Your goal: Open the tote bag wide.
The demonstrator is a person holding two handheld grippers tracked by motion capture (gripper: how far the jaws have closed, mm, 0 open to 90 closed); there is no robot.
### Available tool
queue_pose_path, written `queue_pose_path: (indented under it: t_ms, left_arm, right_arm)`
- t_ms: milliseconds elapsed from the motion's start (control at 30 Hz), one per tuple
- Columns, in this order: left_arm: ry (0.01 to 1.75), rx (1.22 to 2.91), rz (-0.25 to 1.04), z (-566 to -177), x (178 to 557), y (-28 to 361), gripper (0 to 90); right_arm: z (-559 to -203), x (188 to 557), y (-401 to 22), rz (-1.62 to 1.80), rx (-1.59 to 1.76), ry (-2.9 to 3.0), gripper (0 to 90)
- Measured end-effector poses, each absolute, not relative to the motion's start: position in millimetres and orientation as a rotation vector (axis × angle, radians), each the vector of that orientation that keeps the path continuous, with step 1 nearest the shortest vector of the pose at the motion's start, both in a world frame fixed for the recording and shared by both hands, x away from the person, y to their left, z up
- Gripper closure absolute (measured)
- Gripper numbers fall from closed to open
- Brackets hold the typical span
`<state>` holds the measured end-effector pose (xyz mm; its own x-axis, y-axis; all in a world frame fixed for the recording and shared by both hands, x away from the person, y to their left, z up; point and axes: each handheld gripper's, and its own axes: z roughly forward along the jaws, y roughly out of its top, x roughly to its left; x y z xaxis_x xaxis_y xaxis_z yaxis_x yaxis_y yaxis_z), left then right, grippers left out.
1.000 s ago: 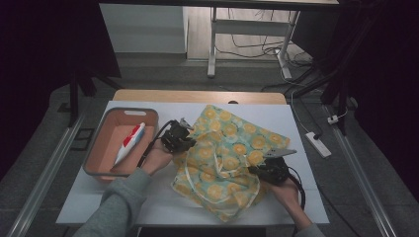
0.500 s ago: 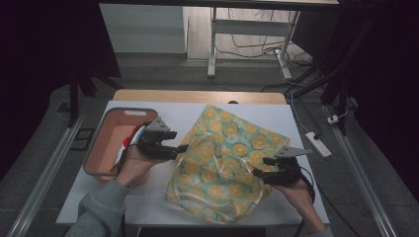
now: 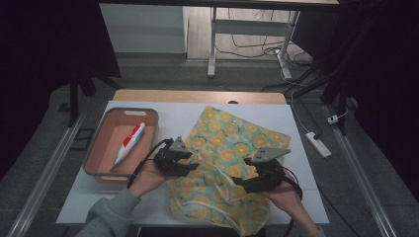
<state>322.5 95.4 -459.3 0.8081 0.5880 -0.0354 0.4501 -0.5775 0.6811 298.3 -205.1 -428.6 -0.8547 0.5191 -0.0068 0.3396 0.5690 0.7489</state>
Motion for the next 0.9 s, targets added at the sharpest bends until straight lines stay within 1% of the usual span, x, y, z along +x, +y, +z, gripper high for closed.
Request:
queue_pose_path:
  t_ms: [133, 267, 333, 400, 433, 500, 533, 567, 600, 700, 800, 900]
  left_arm:
    - [0.786, 2.278, 0.252, -462.6, 329.4, 95.8, 63.6]
    - [0.801, 2.263, 0.251, -463.9, 331.2, 97.9, 63.8]
    - [0.808, 2.258, 0.254, -464.4, 331.9, 99.0, 63.8]
    - [0.812, 2.252, 0.248, -465.0, 332.8, 99.8, 64.1]
    - [0.811, 2.253, 0.248, -465.2, 333.0, 99.8, 64.1]
    - [0.808, 2.248, 0.245, -465.4, 333.0, 99.4, 64.0]
    - [0.805, 2.248, 0.248, -465.2, 333.0, 99.3, 63.8]
    - [0.803, 2.24, 0.252, -464.4, 333.1, 100.0, 63.1]
    - [0.804, 2.225, 0.252, -462.9, 332.8, 101.2, 61.4]
    - [0.81, 2.161, 0.235, -453.6, 332.0, 110.3, 55.3]
    - [0.822, 2.096, 0.262, -437.9, 328.6, 122.4, 45.4]
    - [0.82, 2.041, 0.277, -422.9, 323.7, 136.4, 40.4]
  right_arm:
    - [-432.3, 298.4, -176.1, 1.117, 0.636, 2.651, 21.2]
    - [-451.7, 320.4, -148.3, 0.994, 0.663, 2.73, 22.4]
    - [-466.5, 335.0, -139.8, 0.924, 0.706, 2.777, 26.1]
    - [-480.3, 343.0, -134.3, 0.852, 0.719, 2.823, 34.8]
    - [-486.3, 344.8, -132.6, 0.827, 0.721, 2.854, 43.3]
    - [-495.2, 346.7, -131.9, 0.792, 0.721, 2.918, 70.4]
    - [-496.6, 347.2, -132.5, 0.797, 0.715, 2.936, 80.1]
    - [-494.6, 347.4, -134.0, 0.816, 0.711, 2.937, 85.1]
    - [-490.3, 347.9, -135.9, 0.859, 0.725, 2.926, 87.9]
    - [-468.6, 354.4, -146.1, 1.038, 0.756, 2.841, 88.7]
    - [-448.8, 363.7, -154.7, 1.179, 0.797, 2.744, 88.9]
    - [-437.0, 374.2, -159.3, 1.281, 0.831, 2.664, 88.9]
